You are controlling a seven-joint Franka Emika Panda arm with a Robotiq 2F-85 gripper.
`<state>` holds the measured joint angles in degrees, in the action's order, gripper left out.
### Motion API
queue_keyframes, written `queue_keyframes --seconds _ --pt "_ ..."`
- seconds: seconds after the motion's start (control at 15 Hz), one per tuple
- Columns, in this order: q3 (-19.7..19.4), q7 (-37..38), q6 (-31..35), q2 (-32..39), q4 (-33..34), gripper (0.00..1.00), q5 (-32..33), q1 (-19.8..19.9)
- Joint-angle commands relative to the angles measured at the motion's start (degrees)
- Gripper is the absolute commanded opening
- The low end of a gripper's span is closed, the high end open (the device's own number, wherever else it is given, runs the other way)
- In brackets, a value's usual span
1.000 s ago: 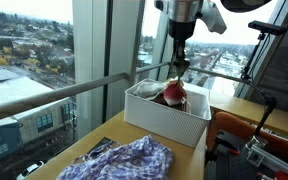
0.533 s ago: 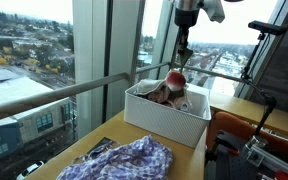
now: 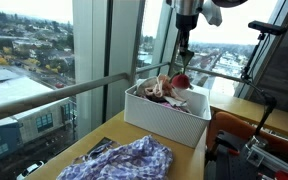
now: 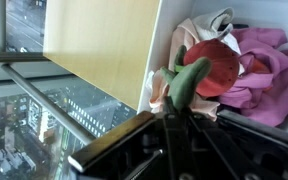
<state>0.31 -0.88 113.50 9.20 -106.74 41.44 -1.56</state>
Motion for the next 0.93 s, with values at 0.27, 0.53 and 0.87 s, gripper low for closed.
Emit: queue_keyframes --seconds 0.27,0.53,0.87 --pt "-0.7 -1.2 0.4 4.4 0.0 0.01 0.3 0.8" --pt "-0.5 -0.9 -0.5 6.3 0.2 0.37 0.2 0.2" --pt "-0.3 -0.9 -0.5 6.7 -0.1 0.73 -0.1 -0.3"
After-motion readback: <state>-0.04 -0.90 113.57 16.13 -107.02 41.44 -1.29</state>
